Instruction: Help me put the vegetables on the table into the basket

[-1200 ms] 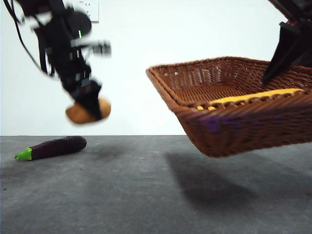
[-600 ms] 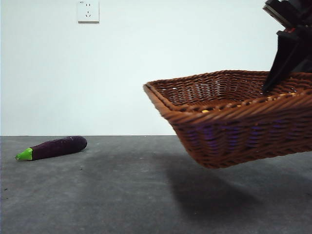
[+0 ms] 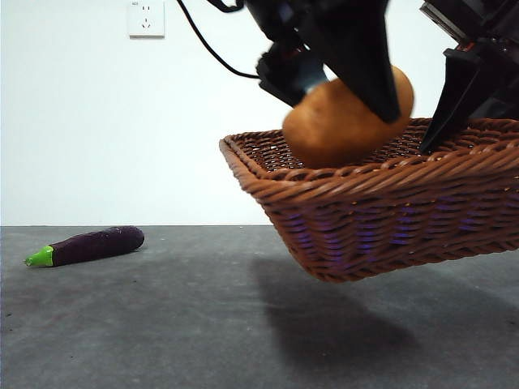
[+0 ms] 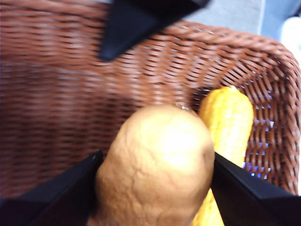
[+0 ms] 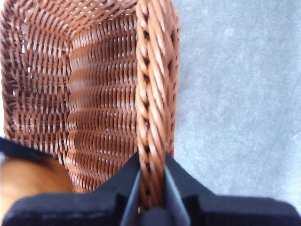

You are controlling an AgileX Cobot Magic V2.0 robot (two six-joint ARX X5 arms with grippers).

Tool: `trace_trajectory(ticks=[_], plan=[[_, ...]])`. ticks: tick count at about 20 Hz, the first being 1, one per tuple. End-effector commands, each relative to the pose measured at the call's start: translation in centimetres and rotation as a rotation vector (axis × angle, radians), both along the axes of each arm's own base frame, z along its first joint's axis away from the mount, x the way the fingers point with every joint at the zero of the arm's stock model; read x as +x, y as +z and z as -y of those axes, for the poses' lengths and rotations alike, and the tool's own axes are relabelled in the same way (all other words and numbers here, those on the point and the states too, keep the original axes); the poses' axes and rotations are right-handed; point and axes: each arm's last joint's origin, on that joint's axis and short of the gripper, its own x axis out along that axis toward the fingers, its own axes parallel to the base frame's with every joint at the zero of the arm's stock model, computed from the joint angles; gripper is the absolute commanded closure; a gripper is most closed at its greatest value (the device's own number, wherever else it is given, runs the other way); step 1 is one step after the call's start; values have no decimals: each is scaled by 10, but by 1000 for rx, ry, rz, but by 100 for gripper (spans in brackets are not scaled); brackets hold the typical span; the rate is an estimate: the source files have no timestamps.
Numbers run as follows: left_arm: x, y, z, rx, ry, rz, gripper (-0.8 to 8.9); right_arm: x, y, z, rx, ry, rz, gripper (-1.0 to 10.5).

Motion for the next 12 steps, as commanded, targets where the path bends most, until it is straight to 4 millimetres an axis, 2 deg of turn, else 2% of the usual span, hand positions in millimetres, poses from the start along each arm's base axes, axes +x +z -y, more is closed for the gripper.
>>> trace_trajectory(ticks=[1, 5, 6, 8, 9, 12], plan=[[5, -14, 6, 19, 15, -27, 819, 2, 3, -1, 15, 3, 15, 959], [7, -18, 9, 8, 55, -51, 797, 2, 3, -1, 14, 4, 16, 959], [7, -18, 9, 11, 57, -50, 702, 2, 3, -1, 14, 5, 16, 959], [7, -19, 8, 18, 59, -54, 432, 2, 3, -1, 14, 5, 16, 959], [7, -19, 8, 21, 60, -56, 405, 2, 3, -1, 14, 5, 16, 959], [7, -19, 8, 24, 65, -62, 405, 2, 3, -1, 11, 10, 19, 959]])
